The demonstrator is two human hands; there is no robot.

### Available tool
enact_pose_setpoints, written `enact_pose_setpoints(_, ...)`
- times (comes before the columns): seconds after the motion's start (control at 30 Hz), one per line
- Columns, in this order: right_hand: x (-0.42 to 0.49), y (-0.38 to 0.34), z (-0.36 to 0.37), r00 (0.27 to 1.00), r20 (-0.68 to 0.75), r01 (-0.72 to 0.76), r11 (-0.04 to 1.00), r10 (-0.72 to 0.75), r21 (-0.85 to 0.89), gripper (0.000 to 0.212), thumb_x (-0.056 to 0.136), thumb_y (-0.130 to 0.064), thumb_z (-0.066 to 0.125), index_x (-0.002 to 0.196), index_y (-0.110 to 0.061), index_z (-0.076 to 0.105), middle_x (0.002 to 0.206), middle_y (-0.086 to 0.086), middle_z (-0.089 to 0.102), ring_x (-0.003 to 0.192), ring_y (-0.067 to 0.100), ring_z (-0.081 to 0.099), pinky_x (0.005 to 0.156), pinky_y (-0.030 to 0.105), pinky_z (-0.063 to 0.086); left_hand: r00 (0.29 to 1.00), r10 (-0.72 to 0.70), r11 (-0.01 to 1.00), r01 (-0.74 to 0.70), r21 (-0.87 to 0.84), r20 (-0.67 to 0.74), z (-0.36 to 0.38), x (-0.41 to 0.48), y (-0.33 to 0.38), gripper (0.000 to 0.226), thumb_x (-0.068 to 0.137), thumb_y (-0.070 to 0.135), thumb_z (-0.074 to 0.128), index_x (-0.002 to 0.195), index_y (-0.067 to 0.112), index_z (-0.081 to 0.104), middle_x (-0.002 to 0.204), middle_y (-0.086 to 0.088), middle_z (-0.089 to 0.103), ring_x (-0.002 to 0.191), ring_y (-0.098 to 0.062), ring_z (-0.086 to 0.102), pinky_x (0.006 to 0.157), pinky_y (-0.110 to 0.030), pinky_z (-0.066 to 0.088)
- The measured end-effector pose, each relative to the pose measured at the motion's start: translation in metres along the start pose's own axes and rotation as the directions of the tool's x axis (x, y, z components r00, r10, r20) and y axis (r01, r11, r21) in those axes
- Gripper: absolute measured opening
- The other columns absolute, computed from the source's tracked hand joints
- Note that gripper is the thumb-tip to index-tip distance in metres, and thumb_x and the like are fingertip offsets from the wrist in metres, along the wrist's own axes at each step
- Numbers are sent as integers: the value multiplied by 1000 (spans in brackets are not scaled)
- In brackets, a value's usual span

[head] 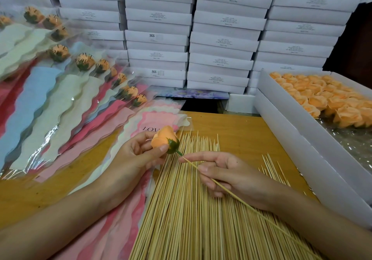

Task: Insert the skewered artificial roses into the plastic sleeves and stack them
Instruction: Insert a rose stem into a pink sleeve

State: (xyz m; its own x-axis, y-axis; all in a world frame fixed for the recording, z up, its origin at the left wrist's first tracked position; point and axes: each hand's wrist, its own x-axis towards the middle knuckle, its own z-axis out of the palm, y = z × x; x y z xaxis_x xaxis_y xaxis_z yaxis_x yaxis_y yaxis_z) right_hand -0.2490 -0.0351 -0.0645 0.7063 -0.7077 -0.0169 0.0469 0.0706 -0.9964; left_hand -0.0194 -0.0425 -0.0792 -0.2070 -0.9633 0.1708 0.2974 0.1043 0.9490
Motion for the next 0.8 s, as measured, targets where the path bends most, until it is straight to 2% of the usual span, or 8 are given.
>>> enact_pose_setpoints(0.27, 1, 1, 0, 1000, 5, 2, 1000, -3, 13, 36, 96, -16, 51, 131, -12, 57, 61, -7, 53, 43, 2, 36, 50, 15, 42, 1000, -15, 1000, 15, 15, 2, -1, 1, -1, 35, 78, 11, 71, 112, 7, 63, 95, -6, 73, 82, -11, 69, 66, -19, 54)
enact_pose_setpoints(0.43, 1, 2, -2, 1000, 14, 8, 1000, -8, 8, 32, 99, -14, 50, 129, -14, 59, 62, -7, 53, 44, 2, 37, 51, 15, 43, 1000, -27, 999, 27, 42, -4, 1, 1, -1, 38, 73, 15, 71, 111, 9, 64, 95, -5, 74, 83, -10, 69, 66, -18, 55)
enact_pose_setpoints(0.6, 1, 5, -4, 1000, 9, 15, 999, -15, 42, 29, 97, -16, 54, 123, -21, 63, 62, -5, 53, 45, 2, 42, 52, 16, 45, 999, -50, 998, 51, 46, -8, 1, 2, -1, 51, 68, 13, 79, 116, 14, 60, 92, -10, 73, 83, -16, 70, 69, -21, 57)
enact_pose_setpoints(0.67, 2, 7, -5, 1000, 12, 7, 999, -7, 40, 31, 97, -17, 55, 127, -19, 60, 62, -6, 52, 45, 1, 42, 53, 16, 45, 998, -55, 996, 55, 65, -2, 0, 2, -2, 50, 71, 8, 82, 115, 17, 61, 91, -10, 73, 82, -16, 69, 70, -21, 56)
enact_pose_setpoints(0.8, 2, 7, -7, 1000, 27, 1, 999, -2, 43, 32, 93, -24, 60, 125, -23, 63, 61, -7, 52, 46, 2, 41, 54, 17, 46, 997, -63, 994, 60, 89, 34, -1, 1, -1, 44, 69, 17, 80, 110, 25, 67, 95, -12, 72, 83, -17, 66, 71, -21, 56)
